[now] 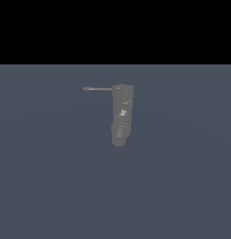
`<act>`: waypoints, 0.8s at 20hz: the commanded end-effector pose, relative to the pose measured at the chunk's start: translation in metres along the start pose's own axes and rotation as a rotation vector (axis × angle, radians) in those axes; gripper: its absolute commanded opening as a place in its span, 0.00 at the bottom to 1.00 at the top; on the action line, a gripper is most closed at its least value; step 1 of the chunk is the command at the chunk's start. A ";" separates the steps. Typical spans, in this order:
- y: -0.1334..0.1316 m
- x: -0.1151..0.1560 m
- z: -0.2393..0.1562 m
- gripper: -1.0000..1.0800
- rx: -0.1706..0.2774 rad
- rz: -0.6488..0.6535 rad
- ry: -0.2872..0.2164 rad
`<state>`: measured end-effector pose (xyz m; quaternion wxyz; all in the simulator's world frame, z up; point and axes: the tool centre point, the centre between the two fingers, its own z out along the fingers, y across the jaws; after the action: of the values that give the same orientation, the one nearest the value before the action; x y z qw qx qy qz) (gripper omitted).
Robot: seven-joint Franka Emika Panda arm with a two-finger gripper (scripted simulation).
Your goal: Turn on the faucet by rotating a designated handle.
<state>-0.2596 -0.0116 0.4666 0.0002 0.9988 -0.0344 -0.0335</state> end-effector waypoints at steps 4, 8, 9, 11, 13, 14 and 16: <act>-0.001 0.000 0.001 0.00 0.000 0.004 0.000; -0.006 0.002 0.004 0.00 0.001 0.024 0.001; -0.008 0.003 0.005 0.00 0.001 0.032 0.001; -0.012 0.005 0.008 0.00 0.002 0.050 0.001; -0.017 0.008 0.011 0.00 0.003 0.072 0.002; -0.020 0.009 0.013 0.00 0.003 0.085 0.002; -0.027 0.013 0.018 0.00 0.005 0.113 0.003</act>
<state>-0.2490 0.0096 0.4513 -0.0001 0.9962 -0.0806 -0.0322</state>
